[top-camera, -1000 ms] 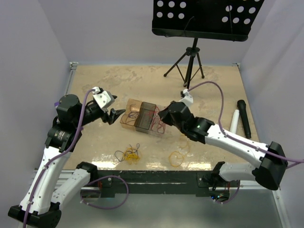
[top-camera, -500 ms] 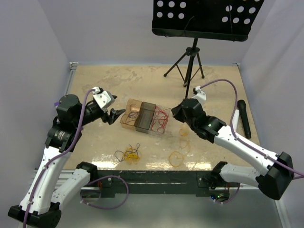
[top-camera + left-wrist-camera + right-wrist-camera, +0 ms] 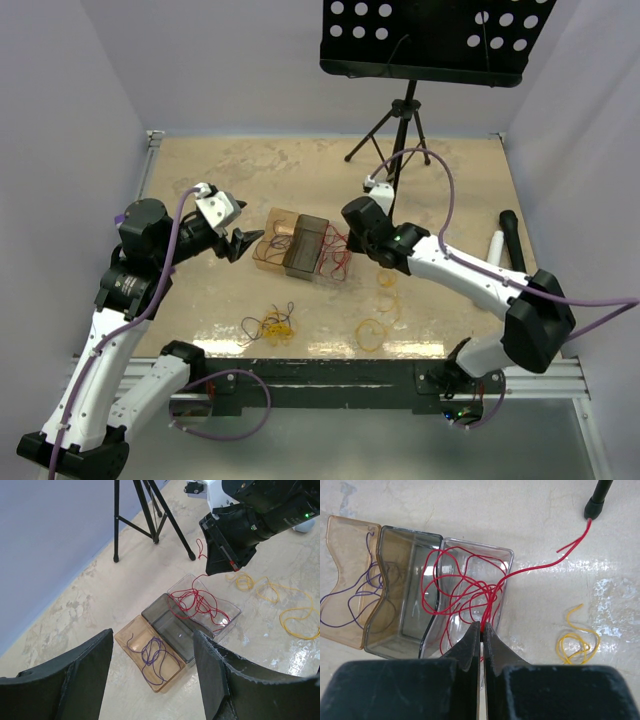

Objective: Untangle the cables
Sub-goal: Place the cable in the bin.

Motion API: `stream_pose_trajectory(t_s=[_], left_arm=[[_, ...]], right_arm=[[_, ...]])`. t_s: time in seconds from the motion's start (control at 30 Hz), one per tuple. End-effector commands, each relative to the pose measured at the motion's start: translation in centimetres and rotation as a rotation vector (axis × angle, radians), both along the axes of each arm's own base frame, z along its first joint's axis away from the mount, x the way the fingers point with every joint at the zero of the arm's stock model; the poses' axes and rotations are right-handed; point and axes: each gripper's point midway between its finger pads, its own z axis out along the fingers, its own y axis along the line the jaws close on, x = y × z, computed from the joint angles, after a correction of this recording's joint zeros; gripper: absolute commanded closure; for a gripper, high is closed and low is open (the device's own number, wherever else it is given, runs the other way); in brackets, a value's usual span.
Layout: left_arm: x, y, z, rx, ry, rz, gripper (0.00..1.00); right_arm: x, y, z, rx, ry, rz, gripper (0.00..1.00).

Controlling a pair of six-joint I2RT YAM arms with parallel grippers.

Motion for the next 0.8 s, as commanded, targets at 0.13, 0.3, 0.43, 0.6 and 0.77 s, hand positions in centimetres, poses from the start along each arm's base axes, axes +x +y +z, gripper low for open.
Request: stream_pose_trajectory(t_s=[0.13,0.3,0.43,0.6,0.77], left_arm=[[0.0,-0.1,1.0,-0.009,-0.035,-0.007,0.30],[-0.1,0.0,1.1,-0.007,-0.039,-0.005,0.30],[-0.1,0.0,1.0,0.000,-0.038,-0.003,0.30],[-0.3,0.1,1.2,-0.001,-0.041,-0.003,0.30],[-0.2,0.2,1.3,0.003,-0.049,0.001,0.30]], right_arm=[[0.5,1.9,1.7,-0.145,-0.054,0.033,1.00],[-0.1,4.8,-0.4,-0.172,-0.023,0.108,1.00],[-0.2,6.2,-2.2,-0.205,-0.001,0.134,1.00],[0.0,6.0,-4.2,-0.271,0.019,0.123,1.00],[-0.3,5.7,-6.8,-0.332,0.066,0.158,1.00]])
